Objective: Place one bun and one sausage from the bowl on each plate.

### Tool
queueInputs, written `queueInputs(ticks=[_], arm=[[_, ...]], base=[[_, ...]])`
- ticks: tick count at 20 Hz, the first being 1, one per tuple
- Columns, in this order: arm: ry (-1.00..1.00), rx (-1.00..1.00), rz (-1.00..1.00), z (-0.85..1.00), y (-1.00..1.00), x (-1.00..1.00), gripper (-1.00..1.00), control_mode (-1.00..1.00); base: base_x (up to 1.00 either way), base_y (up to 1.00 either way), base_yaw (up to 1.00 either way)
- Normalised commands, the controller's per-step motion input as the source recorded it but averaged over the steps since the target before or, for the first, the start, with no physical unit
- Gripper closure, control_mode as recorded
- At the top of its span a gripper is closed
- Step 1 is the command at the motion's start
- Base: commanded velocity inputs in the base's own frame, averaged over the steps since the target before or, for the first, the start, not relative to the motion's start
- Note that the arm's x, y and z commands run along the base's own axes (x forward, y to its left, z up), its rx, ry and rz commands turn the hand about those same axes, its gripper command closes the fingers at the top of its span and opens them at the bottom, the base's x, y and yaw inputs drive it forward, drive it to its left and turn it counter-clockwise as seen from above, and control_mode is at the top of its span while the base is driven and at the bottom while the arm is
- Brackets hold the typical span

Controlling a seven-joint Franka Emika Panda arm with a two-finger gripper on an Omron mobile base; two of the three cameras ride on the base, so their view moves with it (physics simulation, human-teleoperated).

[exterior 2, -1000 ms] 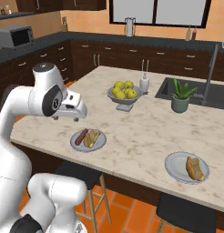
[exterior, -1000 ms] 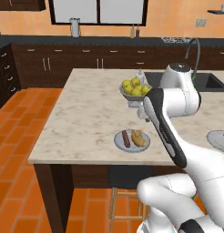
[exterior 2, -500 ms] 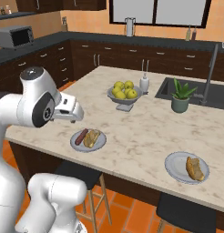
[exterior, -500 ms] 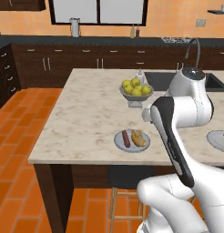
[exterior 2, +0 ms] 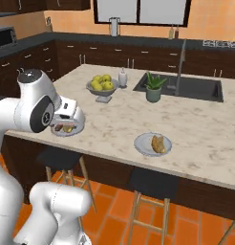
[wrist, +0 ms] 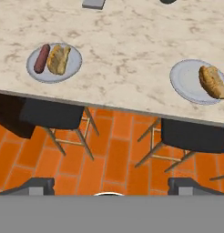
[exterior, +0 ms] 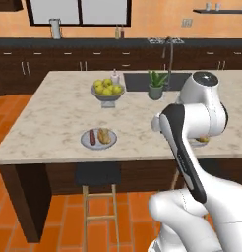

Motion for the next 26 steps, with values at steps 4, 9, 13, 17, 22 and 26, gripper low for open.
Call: queueInputs(ticks=[4, 9, 13, 17, 22, 26], arm=[[0.00, 0.00, 0.00, 0.00, 0.00, 0.00, -1.00, 1.00], [0.00, 0.00, 0.00, 0.00, 0.00, 0.00, -1.00, 1.00], [0.00, 0.00, 0.00, 0.00, 0.00, 0.00, -1.00, 1.00], [0.00, 0.00, 0.00, 0.00, 0.00, 0.00, -1.00, 1.00], [0.00, 0.00, 0.00, 0.00, 0.00, 0.00, -1.00, 1.00], [0.00, 0.00, 0.00, 0.00, 0.00, 0.00, -1.00, 1.00]], base=[[0.08, -1.00, -0.23], [0.28, -1.00, -0.13], [0.43, -1.00, -0.16], [0.44, -1.00, -0.17], [0.57, -1.00, -0.16], [0.24, -0.77, -0.05]])
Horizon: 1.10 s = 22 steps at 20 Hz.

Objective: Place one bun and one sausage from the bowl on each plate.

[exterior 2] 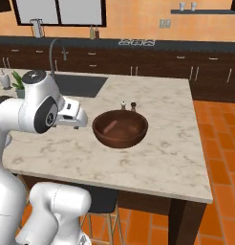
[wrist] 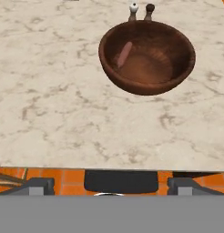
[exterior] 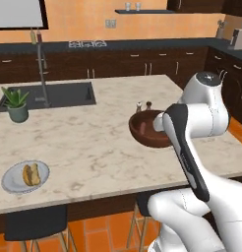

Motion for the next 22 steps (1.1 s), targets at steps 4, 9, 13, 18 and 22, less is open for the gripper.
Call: queueInputs(ticks=[4, 9, 13, 18, 22], arm=[[0.00, 0.00, 0.00, 0.00, 0.00, 0.00, -1.00, 1.00], [0.00, 0.00, 0.00, 0.00, 0.00, 0.00, -1.00, 1.00], [0.00, 0.07, 0.00, -0.22, 0.00, 0.40, -1.00, -1.00], [0.11, 0.17, 0.00, -0.17, -0.11, 0.94, -1.00, -1.00], [0.41, 0.39, 0.00, -0.15, -0.38, 1.00, -1.00, -1.00]], base=[[0.14, -0.56, 0.00], [0.19, -0.18, 0.00], [0.00, -0.01, 0.00], [0.00, 0.00, 0.00], [0.00, 0.00, 0.00]])
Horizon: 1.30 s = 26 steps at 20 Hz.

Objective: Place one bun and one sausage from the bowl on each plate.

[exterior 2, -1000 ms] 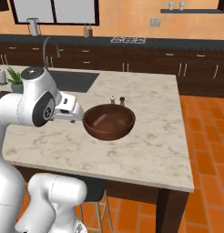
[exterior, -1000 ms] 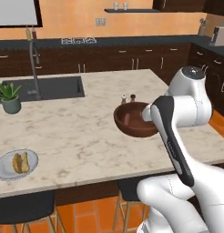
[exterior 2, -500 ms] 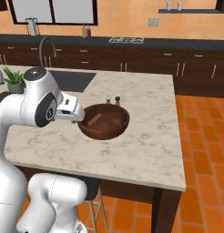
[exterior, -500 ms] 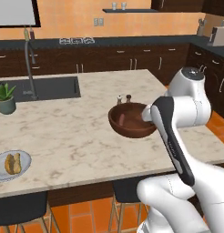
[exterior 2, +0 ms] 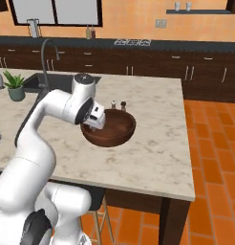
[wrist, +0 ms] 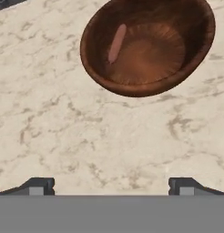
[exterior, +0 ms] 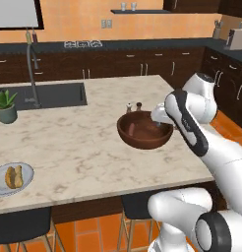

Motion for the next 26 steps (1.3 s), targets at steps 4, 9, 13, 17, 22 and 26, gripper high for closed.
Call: queueInputs(ticks=[4, 9, 13, 17, 22, 26], arm=[[0.40, 0.34, 0.06, -0.16, -0.10, 1.00, -1.00, -1.00], [0.08, 0.07, 0.07, -0.27, 0.19, 0.78, -1.00, -1.00], [0.00, 0.00, 0.00, 0.00, 0.00, 0.00, -1.00, -1.00], [-0.14, 0.00, 0.00, -0.52, 0.00, 0.21, -1.00, -1.00], [-0.10, 0.00, -0.01, -0.71, 0.04, 0.52, -1.00, -1.00], [-0.03, 0.00, 0.00, -0.28, 0.06, 0.84, -1.00, -1.00]], base=[[0.00, 0.00, 0.00], [0.00, 0.00, 0.00], [0.00, 0.00, 0.00], [0.00, 0.00, 0.00], [0.00, 0.00, 0.00], [0.00, 0.00, 0.00]])
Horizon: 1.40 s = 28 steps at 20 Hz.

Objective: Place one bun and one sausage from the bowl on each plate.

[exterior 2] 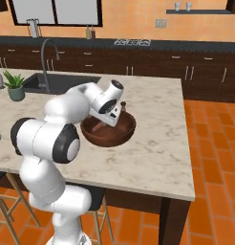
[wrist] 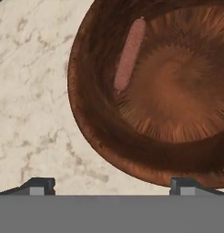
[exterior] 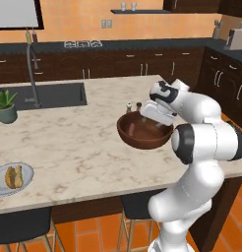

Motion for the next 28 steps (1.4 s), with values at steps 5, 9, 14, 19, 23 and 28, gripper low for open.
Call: queueInputs(ticks=[5, 9, 14, 19, 23, 28], arm=[[-0.24, 0.00, -0.02, -0.38, 0.01, 0.56, -1.00, -1.00], [-0.05, 0.00, -0.03, -0.13, 0.05, 0.25, -1.00, -1.00], [0.00, 0.00, 0.00, 0.00, 0.00, 0.00, -1.00, -1.00], [0.03, 0.02, -0.03, -0.10, 0.07, 0.25, -1.00, -1.00], [0.11, 0.00, -0.05, -0.24, 0.09, 0.31, -1.00, -1.00], [0.01, 0.02, -0.02, -0.37, 0.06, 0.27, -1.00, -1.00]], base=[[0.00, 0.00, 0.00], [0.00, 0.00, 0.00], [0.00, 0.00, 0.00], [0.00, 0.00, 0.00], [0.00, 0.00, 0.00], [0.00, 0.00, 0.00]])
